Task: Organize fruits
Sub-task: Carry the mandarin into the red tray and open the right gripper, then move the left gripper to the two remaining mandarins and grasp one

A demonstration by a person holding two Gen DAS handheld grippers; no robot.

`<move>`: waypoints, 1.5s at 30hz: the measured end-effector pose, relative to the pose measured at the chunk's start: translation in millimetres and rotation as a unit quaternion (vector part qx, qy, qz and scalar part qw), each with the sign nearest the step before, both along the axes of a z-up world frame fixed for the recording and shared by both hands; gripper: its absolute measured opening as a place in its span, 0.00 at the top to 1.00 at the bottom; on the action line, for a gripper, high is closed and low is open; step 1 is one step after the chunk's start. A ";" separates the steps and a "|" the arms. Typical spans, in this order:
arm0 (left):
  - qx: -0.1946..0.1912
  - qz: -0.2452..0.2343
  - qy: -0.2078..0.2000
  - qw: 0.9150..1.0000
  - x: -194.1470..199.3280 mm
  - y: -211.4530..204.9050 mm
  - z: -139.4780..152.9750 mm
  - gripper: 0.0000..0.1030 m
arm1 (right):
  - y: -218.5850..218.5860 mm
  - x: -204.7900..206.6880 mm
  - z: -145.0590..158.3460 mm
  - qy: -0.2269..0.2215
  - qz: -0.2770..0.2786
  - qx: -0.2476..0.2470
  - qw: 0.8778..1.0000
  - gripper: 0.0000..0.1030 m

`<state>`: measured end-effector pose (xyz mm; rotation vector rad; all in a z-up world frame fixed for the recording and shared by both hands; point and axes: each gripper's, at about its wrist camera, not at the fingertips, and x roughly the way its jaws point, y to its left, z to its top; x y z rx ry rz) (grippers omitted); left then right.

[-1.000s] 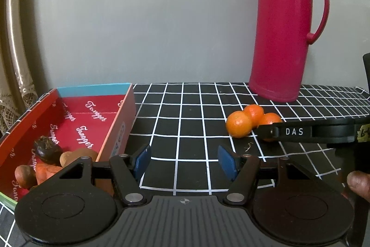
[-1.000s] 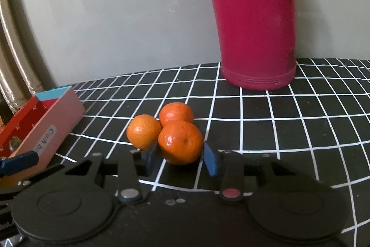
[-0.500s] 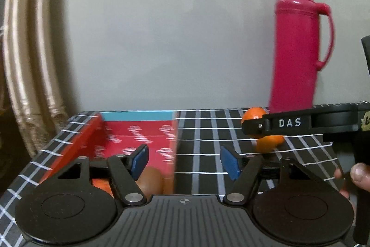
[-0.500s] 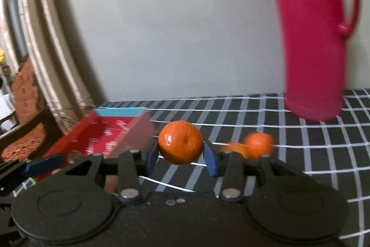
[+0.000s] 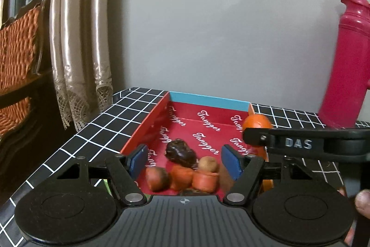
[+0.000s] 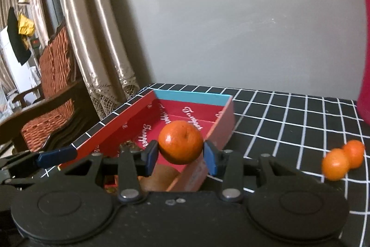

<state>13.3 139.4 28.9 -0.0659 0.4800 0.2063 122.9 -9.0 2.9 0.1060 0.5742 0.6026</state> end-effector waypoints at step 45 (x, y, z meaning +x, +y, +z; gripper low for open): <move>0.057 -0.140 0.006 0.989 32.8 -152.2 -19.6 0.32 | -168.2 -46.9 -6.2 0.005 -0.160 0.028 0.987 0.30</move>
